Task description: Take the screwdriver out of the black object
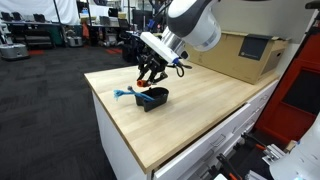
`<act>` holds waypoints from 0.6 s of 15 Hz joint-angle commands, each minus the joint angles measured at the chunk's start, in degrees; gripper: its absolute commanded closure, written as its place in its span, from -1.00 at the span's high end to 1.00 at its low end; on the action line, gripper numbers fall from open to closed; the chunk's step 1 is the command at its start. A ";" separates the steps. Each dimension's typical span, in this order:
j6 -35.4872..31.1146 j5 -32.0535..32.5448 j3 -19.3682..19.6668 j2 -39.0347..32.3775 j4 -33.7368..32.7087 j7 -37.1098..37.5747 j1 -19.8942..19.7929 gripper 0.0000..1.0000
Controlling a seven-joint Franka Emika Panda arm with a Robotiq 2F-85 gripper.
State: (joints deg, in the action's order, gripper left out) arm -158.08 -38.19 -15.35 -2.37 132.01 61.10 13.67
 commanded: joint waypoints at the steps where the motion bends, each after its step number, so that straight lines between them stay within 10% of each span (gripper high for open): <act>1: -5.40 4.27 1.28 4.94 3.86 1.81 -0.26 -0.83; 9: -12.48 24.34 6.53 10.31 15.17 15.67 -9.61 -0.83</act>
State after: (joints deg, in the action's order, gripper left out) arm -168.77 -19.49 -9.67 5.92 142.52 72.12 8.18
